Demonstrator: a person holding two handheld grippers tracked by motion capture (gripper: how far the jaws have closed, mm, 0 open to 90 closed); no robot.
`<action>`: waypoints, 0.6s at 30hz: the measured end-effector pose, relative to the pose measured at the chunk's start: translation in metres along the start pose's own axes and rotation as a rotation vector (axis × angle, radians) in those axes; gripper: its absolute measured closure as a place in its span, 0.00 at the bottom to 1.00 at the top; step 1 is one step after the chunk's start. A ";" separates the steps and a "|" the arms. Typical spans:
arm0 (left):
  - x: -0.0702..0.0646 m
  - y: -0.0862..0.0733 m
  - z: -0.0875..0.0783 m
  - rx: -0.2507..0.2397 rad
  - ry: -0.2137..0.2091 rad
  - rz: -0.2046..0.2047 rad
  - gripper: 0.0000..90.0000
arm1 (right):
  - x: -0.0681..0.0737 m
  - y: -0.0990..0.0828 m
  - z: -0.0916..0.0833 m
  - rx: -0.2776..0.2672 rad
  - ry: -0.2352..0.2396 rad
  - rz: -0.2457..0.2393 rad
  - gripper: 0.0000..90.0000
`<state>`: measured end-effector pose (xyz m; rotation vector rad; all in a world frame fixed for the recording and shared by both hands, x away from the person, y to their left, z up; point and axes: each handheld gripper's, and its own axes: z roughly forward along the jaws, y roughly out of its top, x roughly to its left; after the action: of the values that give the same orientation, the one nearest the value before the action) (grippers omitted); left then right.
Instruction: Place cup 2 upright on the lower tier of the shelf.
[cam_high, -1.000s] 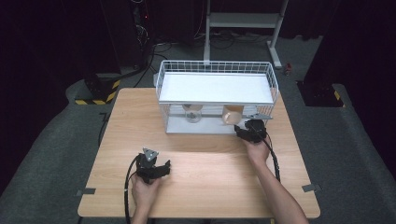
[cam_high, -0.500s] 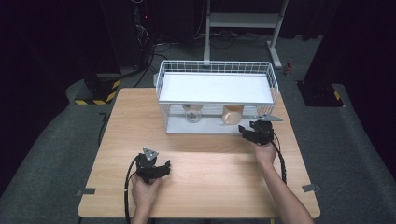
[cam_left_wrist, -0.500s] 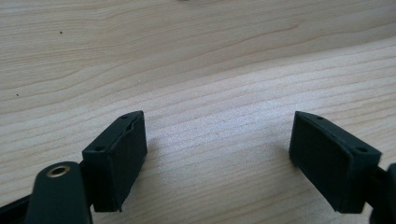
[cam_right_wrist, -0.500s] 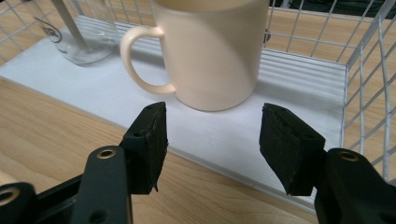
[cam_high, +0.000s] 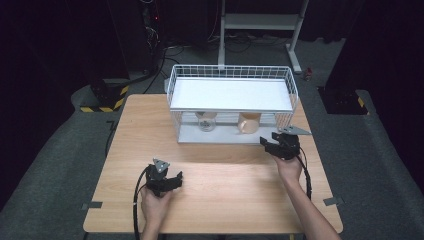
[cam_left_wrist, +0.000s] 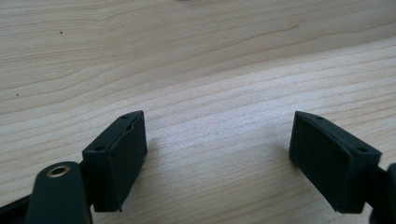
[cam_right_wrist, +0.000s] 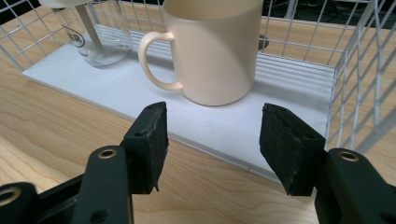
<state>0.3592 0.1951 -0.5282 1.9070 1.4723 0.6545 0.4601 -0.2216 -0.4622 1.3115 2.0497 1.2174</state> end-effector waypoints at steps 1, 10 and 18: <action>0.000 0.000 0.000 0.000 0.000 0.000 0.22 | 0.000 0.000 -0.002 -0.002 0.002 0.004 0.47; 0.000 0.000 0.000 0.000 0.000 0.000 0.22 | 0.000 -0.007 -0.012 -0.017 0.013 -0.005 0.46; 0.000 0.000 0.000 0.000 0.000 0.000 0.22 | -0.006 -0.027 -0.028 -0.022 0.014 -0.006 0.46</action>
<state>0.3591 0.1950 -0.5282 1.9073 1.4723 0.6547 0.4288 -0.2439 -0.4702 1.2895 2.0424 1.2466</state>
